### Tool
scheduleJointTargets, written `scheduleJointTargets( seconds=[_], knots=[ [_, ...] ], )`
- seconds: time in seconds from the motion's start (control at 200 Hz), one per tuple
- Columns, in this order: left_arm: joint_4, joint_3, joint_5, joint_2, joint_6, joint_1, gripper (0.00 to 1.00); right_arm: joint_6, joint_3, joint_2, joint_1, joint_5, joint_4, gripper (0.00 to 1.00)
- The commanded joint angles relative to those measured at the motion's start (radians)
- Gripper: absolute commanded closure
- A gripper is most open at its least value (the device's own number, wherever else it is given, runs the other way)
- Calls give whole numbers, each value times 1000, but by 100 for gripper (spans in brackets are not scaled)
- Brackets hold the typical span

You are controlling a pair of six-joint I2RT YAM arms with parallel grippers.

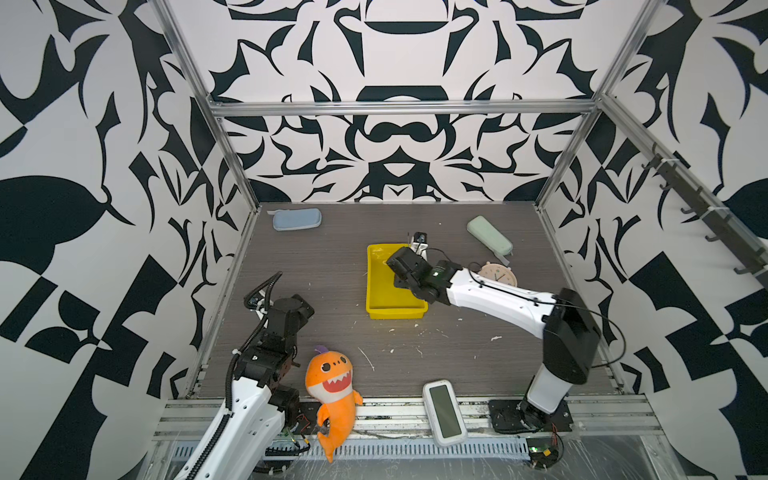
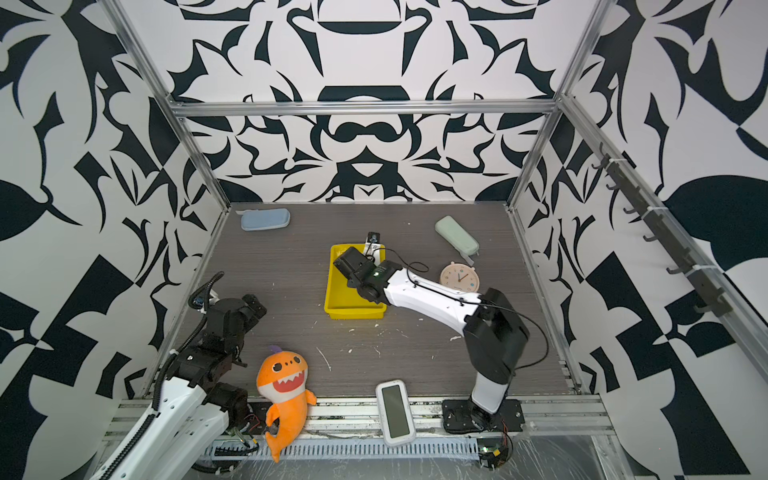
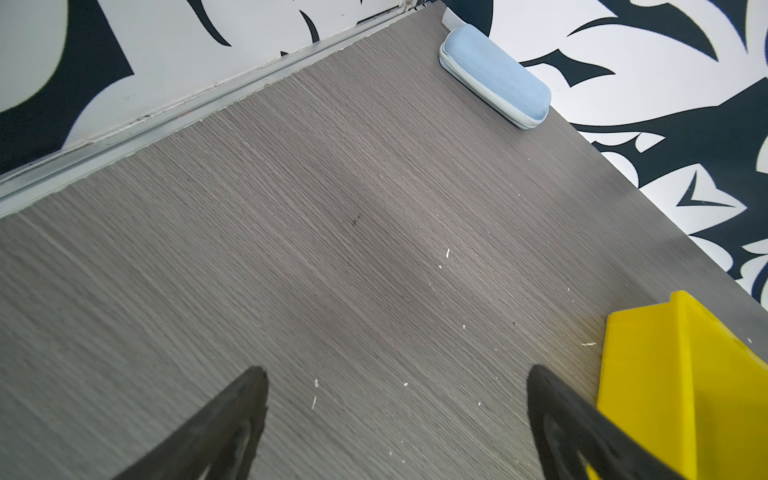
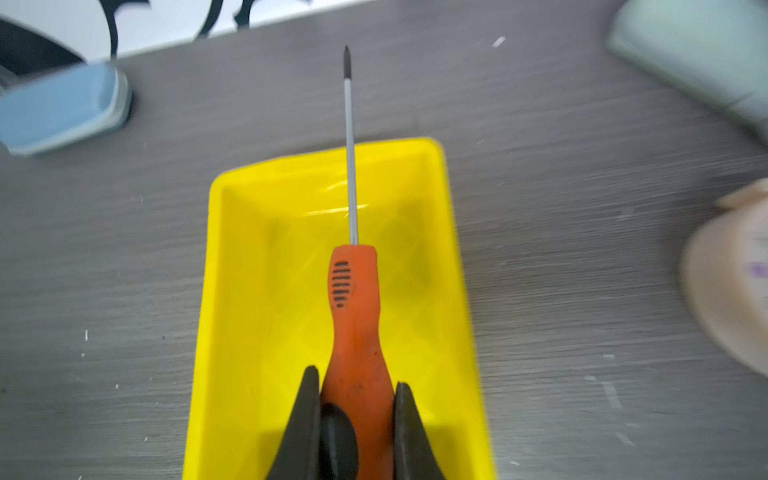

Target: Put the screwdriver in the bin

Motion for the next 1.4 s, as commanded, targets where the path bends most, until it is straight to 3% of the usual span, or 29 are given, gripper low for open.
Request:
scheduleJointTargets(
  seconds=[0.0,0.05,0.13,0.21,0.225,0.24,0.28,0.295,0.34,0.41,0.535,0.565,0.665,0.755,0.885,0.98,1.135,1.195,1.295,1.395],
  knots=[
    [9,-25,9,-3,4,2,0,0,58,78,-5,-73,-13,100],
    [8,-25,9,-1,3,2,0,14,72,105,-6,-95,-20,100],
    [8,-24,10,1,3,2,0,19,79,121,-2,-112,-11,87],
    [6,-23,-1,5,-1,1,0,3,106,121,-2,-105,-52,55],
    [3,-24,-8,6,-7,2,0,-5,118,118,-2,-99,-68,44],
    [-2,-24,-15,7,-13,2,0,-11,124,116,-2,-94,-80,39],
    [-10,-27,-46,14,-47,2,0,-32,138,101,-2,-78,-112,7],
    [-13,-29,-59,17,-65,2,0,-39,139,92,-2,-73,-118,3],
    [-6,-34,-82,28,-91,1,0,-67,131,55,-2,-62,-121,2],
    [49,-25,-74,52,-36,1,0,-104,99,-23,-2,-11,-131,2],
    [151,30,-39,125,73,1,0,-204,-13,-213,-21,204,-150,0],
    [167,45,-60,146,93,1,0,-229,-56,-258,-41,245,-139,4],
    [203,88,-167,217,141,1,0,-371,-260,-403,-137,351,9,13],
    [294,95,-179,265,238,1,0,-511,-493,-517,-236,471,221,16],
    [430,75,-158,303,289,2,0,-621,-767,-647,-362,462,458,17],
    [588,23,-146,336,393,2,0,-813,-926,-720,-381,386,686,15],
    [821,-45,-83,416,694,3,0,-1218,-1212,-709,-416,85,1251,2],
    [910,-68,-78,465,768,5,0,-1208,-1241,-635,-462,68,1368,2],
    [1114,-116,-62,571,860,25,0,-1168,-1191,-501,-535,28,1384,0],
    [1193,-125,-55,669,845,68,0,-1174,-1161,-387,-552,51,1486,0]
  ],
)
